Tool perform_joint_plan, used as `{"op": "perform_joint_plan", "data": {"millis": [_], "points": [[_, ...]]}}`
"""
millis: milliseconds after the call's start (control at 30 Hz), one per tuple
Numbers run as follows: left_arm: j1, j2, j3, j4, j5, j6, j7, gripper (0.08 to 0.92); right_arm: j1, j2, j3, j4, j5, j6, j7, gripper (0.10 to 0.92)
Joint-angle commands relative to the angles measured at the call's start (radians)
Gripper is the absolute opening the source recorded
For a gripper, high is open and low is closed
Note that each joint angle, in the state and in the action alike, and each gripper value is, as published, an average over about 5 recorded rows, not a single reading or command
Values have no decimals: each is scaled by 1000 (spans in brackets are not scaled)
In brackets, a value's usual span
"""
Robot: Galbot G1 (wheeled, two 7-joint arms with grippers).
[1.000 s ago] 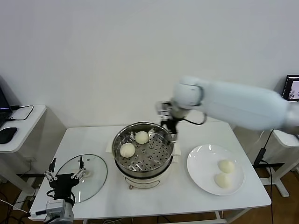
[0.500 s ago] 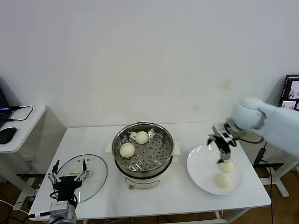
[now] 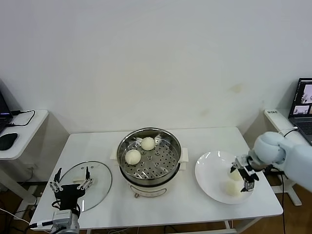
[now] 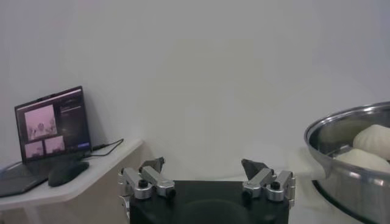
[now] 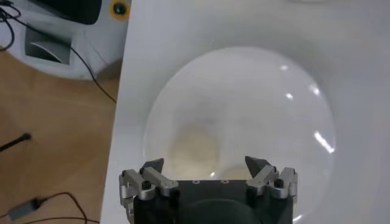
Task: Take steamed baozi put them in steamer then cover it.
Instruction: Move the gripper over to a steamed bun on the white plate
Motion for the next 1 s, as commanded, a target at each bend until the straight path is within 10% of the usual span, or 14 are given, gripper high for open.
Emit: {"op": "perform_joint_plan", "data": {"millis": [33,700,1000], "points": [[-3,1,-3,8,-1,0,0,823,-190,9,134,-54,-80,15,36,823],[-11,0,-11,19,-1,0,1,823,-213,116,157,-135,-89,-2,77,822],[-13,-3,-10,18,-3,-1,-1,823,-173,111,152,-125,-74,-9,70,675]]}}
